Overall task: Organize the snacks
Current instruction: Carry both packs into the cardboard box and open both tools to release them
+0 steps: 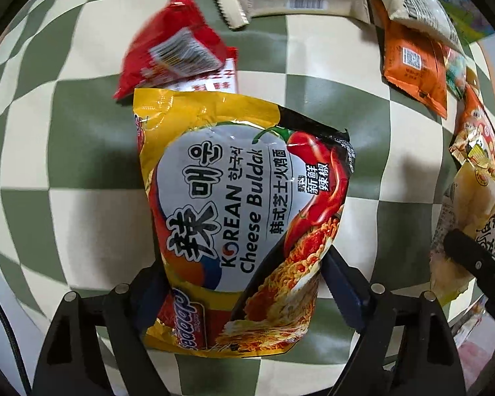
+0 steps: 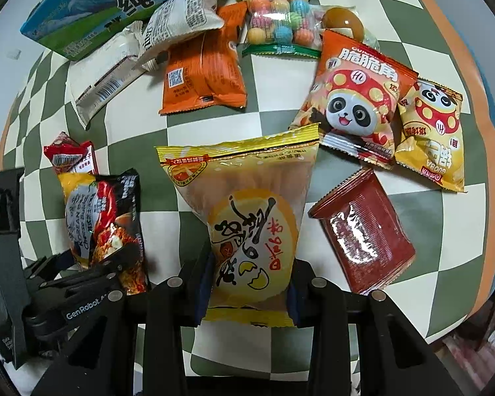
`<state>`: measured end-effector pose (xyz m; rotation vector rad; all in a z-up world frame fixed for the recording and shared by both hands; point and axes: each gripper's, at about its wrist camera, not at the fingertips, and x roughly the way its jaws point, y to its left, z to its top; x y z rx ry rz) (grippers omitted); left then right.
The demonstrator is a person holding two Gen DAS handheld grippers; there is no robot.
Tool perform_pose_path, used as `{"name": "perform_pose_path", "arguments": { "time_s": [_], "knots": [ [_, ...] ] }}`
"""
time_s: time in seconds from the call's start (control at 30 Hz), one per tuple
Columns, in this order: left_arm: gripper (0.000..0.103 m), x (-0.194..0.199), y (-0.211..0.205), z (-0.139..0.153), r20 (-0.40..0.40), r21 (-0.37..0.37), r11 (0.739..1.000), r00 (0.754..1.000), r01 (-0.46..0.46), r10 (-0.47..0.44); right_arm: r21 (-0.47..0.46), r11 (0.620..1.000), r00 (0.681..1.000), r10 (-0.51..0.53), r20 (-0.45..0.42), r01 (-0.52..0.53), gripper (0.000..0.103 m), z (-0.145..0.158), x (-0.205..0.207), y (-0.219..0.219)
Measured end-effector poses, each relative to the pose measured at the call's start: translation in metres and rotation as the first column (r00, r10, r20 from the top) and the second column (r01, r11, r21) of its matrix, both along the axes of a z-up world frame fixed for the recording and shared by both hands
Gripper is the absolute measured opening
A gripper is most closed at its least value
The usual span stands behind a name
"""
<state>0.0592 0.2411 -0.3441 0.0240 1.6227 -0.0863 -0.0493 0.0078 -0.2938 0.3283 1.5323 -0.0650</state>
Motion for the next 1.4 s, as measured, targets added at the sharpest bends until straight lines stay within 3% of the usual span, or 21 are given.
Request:
{"name": "perform_pose_path", "arguments": {
  "time_s": [0.2, 0.43, 0.57, 0.67, 0.8, 1.0, 1.2, 1.4],
  "knots": [
    [0.085, -0.019, 0.010, 0.049, 0.041, -0.044, 0.997, 0.997, -0.065, 0.067, 0.040, 0.999, 0.998, 0.031, 0.054, -0.034, 0.039, 0.040, 0.013, -0.008],
    [0.085, -0.012, 0.002, 0.162, 0.184, -0.165, 0.984, 0.977, -0.072, 0.102, 0.114, 0.992, 0.982, 0.031, 0.185, -0.053, 0.039, 0.114, 0.035, -0.042],
    [0.085, 0.041, -0.006, 0.216, 0.239, -0.257, 0.965, 0.964, -0.056, 0.120, 0.147, 0.987, 0.966, 0.029, 0.258, -0.069, 0.039, 0.159, 0.070, -0.059],
    [0.085, 0.088, -0.033, 0.232, 0.282, -0.259, 0.965, 0.952, -0.043, 0.118, 0.144, 0.987, 0.950, 0.029, 0.310, -0.077, 0.039, 0.182, 0.113, -0.071],
    [0.085, 0.169, -0.078, 0.220, 0.282, -0.223, 0.974, 0.953, -0.047, 0.111, 0.102, 0.991, 0.938, 0.049, 0.344, -0.089, 0.039, 0.188, 0.185, -0.076],
    [0.085, 0.269, -0.097, 0.164, 0.172, -0.165, 0.982, 0.978, -0.088, 0.116, 0.073, 0.990, 0.954, 0.094, 0.286, -0.120, 0.039, 0.147, 0.283, -0.071],
    [0.085, 0.321, -0.105, 0.111, 0.061, -0.149, 0.980, 0.988, -0.129, 0.140, 0.068, 0.986, 0.970, 0.139, 0.200, -0.155, 0.039, 0.092, 0.346, -0.065],
    [0.086, 0.349, -0.112, 0.085, 0.040, -0.092, 0.989, 0.992, -0.112, 0.116, 0.069, 0.985, 0.976, 0.147, 0.158, -0.159, 0.039, 0.047, 0.377, -0.064]
  ]
}}
